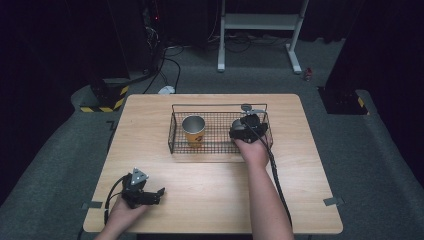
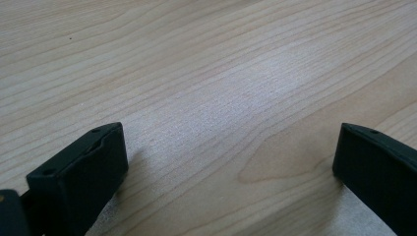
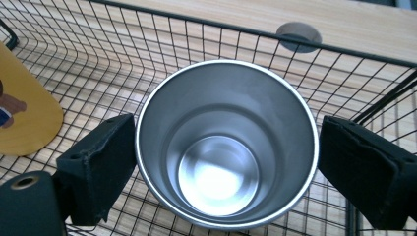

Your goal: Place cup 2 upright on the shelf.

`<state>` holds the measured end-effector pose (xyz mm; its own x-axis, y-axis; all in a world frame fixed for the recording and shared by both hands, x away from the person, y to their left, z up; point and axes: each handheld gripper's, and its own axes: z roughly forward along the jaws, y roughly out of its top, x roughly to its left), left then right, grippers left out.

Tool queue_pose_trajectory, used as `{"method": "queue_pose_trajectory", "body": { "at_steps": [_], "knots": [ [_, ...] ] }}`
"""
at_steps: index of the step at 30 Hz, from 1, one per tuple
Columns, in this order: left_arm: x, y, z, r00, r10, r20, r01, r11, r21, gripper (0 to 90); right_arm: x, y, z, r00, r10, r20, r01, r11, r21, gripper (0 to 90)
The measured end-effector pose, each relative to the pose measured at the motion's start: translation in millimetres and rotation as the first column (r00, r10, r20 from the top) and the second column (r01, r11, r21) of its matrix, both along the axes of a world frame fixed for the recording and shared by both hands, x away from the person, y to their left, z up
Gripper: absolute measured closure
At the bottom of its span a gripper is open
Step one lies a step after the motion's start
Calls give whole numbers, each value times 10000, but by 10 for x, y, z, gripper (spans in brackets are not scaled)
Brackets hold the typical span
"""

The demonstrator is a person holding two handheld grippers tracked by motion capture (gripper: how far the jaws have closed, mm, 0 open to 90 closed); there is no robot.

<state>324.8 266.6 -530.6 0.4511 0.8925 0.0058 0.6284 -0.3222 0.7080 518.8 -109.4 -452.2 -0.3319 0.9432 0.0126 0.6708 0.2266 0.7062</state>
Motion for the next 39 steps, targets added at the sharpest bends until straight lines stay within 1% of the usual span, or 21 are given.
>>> {"method": "queue_pose_trajectory", "body": {
  "at_steps": [8, 14, 19, 23, 24, 26, 30, 35, 39],
  "knots": [
    [-1, -1, 0, 10000, 13, -1, -13, 10000, 0, 5, -53, -22, 84, 9998, -8, 193, 6, 9999, 107, 93],
    [-2, -1, 0, 10000, 18, 0, -18, 10000, -1, 5, -111, -31, 147, 9989, 170, 429, -176, 9998, 127, 93],
    [-3, -4, -1, 10000, 40, -13, -40, 10000, -35, 5, -171, -42, 225, 9979, 190, 623, -207, 9994, 265, 93],
    [-4, -5, -2, 10000, 55, 4, -55, 10000, -38, 5, -229, -62, 259, 9966, 242, 782, -274, 9988, 397, 93],
    [-1, -1, 0, 10000, 12, 6, -12, 10000, 10, 5, -237, -70, 259, 9962, 253, 838, -287, 9988, 387, 93],
    [-2, -1, 0, 10000, 17, 2, -17, 10000, 3, 5, -276, -90, 263, 9959, 238, 875, -285, 9982, 521, 93],
    [-3, -4, -1, 10000, 38, -11, -38, 10000, -26, 4, -339, -117, 262, 9948, 275, 981, -324, 9983, 489, 94],
    [-2, -2, 0, 10000, 19, 7, -19, 10000, 14, 3, -426, -170, 244, 9940, 316, 1049, -383, 9973, 625, 95],
    [-2, -3, 0, 10000, 13, 1, -13, 10000, 3, 3, -500, -192, 198, 9941, 351, 1024, -400, 9981, 462, 102]
  ]
}}
